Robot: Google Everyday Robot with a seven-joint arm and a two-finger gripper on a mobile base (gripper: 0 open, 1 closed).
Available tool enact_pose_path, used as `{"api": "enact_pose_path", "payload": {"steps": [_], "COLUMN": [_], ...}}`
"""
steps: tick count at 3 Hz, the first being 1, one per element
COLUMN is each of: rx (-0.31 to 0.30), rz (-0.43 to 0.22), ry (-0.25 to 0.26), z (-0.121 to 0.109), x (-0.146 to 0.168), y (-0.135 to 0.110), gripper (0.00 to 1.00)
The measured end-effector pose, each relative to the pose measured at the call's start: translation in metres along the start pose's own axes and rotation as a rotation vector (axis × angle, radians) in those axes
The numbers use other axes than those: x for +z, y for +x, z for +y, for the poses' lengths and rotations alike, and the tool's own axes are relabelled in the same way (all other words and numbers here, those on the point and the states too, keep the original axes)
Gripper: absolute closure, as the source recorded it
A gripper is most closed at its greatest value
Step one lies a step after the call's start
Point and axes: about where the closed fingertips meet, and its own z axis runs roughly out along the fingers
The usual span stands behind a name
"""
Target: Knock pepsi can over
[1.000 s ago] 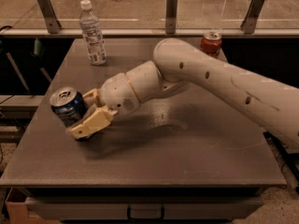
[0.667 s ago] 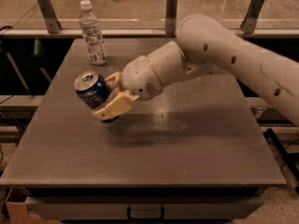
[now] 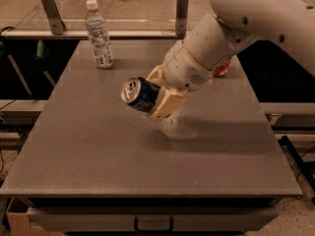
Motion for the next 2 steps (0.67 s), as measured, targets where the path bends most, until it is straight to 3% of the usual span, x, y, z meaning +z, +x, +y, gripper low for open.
{"api": "enact_pose_path", "payload": {"steps": [1, 2], "rx": [-0.077, -0.131], "rz": [0.223, 0.377], "ry": [-0.013, -0.052], "z": [0.014, 0.027], "x": [-0.009, -0.001], "y": [0.033, 0.054], "gripper": [0.83, 0.58]}}
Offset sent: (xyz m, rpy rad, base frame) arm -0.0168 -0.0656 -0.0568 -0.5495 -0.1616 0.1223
